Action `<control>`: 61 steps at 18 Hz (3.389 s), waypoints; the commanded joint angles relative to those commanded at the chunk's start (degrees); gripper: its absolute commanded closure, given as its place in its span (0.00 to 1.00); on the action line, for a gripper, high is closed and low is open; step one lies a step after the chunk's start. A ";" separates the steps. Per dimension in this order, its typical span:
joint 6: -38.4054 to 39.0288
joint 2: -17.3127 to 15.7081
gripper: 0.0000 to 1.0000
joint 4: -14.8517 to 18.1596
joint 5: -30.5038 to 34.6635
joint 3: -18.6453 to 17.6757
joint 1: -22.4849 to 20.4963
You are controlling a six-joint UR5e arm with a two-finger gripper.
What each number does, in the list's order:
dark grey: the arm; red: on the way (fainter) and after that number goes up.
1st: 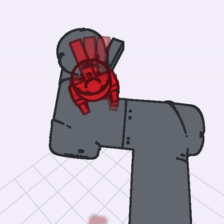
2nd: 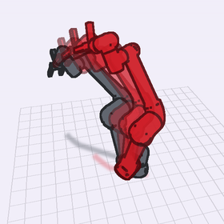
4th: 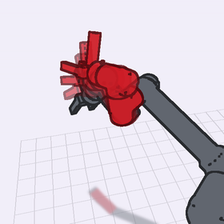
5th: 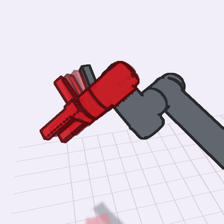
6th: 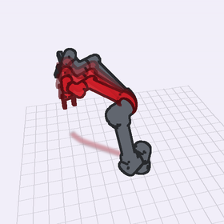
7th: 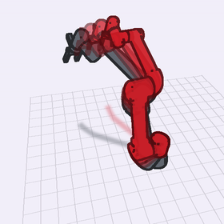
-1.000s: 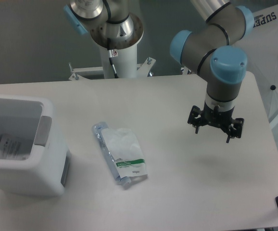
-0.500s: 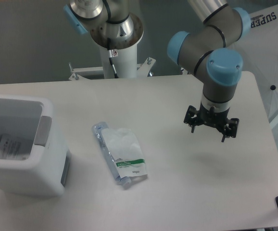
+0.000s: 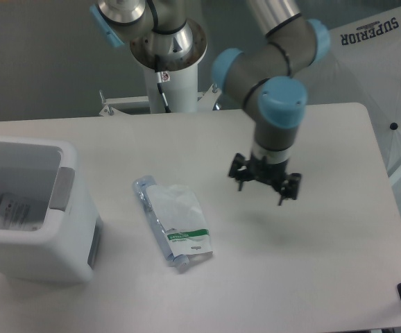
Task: Place the trash in the trash can
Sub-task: 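Move the gripper toward the white plastic bag with green label, then lower the gripper onto the bag and close on it, then lift the bag up off the table, revealing a water bottle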
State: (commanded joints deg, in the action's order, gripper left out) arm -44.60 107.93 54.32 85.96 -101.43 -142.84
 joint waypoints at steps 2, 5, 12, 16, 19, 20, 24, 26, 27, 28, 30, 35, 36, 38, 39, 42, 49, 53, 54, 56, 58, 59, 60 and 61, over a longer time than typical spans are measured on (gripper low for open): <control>4.50 0.35 0.00 0.00 0.26 0.52 2.20; 8.29 0.96 0.00 0.26 0.44 0.62 4.23; 21.91 3.33 0.00 0.62 0.18 1.05 10.64; 26.66 5.45 0.00 0.62 0.62 1.93 12.58; 27.46 6.15 0.00 0.70 0.79 1.85 13.19; 27.37 6.59 0.00 0.70 0.97 1.76 13.55; 27.37 6.68 0.00 0.70 0.97 1.58 13.64; 27.37 6.68 0.07 0.70 0.97 1.41 13.73; 27.37 6.68 0.11 0.70 0.97 1.41 13.73; 27.37 6.77 0.16 0.70 0.97 1.32 13.81; 27.46 6.77 0.27 0.70 0.97 1.23 13.90; 27.63 6.77 0.33 0.70 0.97 1.23 14.34; 27.63 6.77 0.34 0.70 0.97 1.23 14.25; 27.63 6.68 0.39 0.70 0.88 1.32 14.34; 27.63 6.51 0.41 0.70 0.71 1.41 14.34; 27.63 6.24 0.50 0.70 0.35 1.50 14.25; 27.55 5.98 0.73 0.70 0.35 1.58 14.25; 27.63 5.89 0.96 0.70 0.26 1.67 14.16; 27.63 5.80 0.99 0.70 0.26 1.67 14.08; 27.55 5.45 1.00 0.70 0.26 1.85 13.90; 27.55 4.14 1.00 0.70 -0.09 1.85 13.55; 27.55 3.61 1.00 0.70 -0.44 1.85 13.55; 27.55 3.26 1.00 0.70 -0.70 1.93 13.55; 27.55 2.73 1.00 0.70 -0.79 2.02 13.29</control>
State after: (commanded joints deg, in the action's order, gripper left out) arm -17.05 110.66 55.02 85.17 -99.41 -129.55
